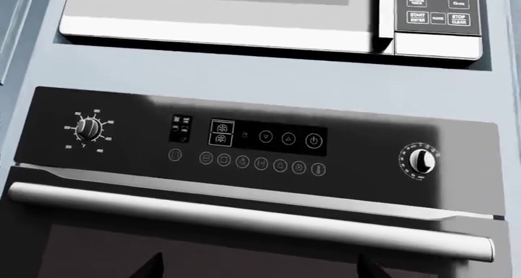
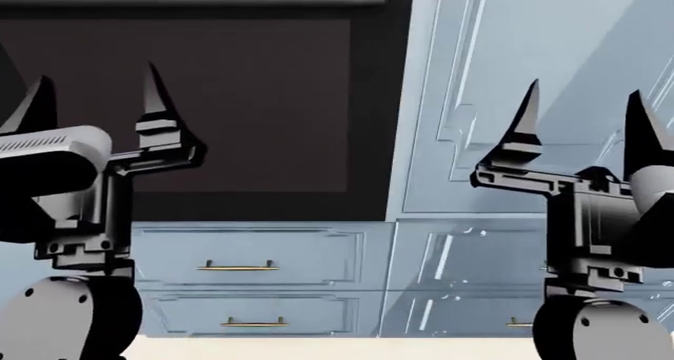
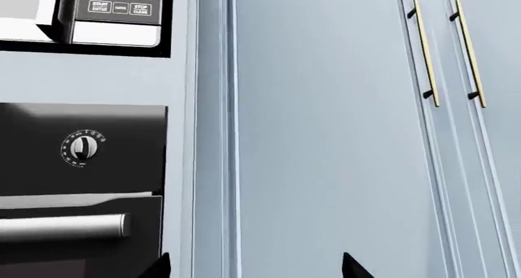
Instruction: Preheat the oven by turning the temperature knob.
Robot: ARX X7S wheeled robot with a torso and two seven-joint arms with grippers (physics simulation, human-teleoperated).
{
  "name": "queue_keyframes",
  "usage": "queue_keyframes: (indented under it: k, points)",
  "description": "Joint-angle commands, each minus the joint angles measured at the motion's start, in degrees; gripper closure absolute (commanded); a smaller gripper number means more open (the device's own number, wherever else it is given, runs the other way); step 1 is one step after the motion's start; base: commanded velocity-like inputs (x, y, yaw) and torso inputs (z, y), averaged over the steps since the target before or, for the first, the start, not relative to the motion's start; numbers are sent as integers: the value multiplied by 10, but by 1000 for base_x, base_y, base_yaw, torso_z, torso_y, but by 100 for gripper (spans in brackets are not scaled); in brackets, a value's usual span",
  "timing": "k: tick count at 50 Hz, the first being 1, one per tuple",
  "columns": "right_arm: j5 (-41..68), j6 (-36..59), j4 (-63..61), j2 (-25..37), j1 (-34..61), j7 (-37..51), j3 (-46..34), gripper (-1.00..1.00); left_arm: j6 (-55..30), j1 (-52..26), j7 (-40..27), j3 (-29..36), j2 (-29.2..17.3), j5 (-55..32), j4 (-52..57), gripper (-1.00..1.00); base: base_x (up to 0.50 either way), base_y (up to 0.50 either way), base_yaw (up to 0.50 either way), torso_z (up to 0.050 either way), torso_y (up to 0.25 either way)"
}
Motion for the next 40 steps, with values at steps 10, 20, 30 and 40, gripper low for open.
queue_keyframes:
  k: [10,20,30,40]
  points:
    - [30,35,-57,14,6,6,9,-100,-58,-7,-10,-17,-19,-46,79,-100,0,426,0,0,0]
    - [33,31,-54,20,7,14,7,-100,-51,-5,-12,-13,-23,-45,76,-100,0,500,0,0,0]
    - [35,27,-57,26,2,19,1,-100,-49,-5,-15,-10,-28,-45,75,-100,0,500,0,0,0]
    - [40,25,-58,32,1,25,-1,-100,-43,-3,-17,-3,-31,-44,72,-100,0,500,0,0,0]
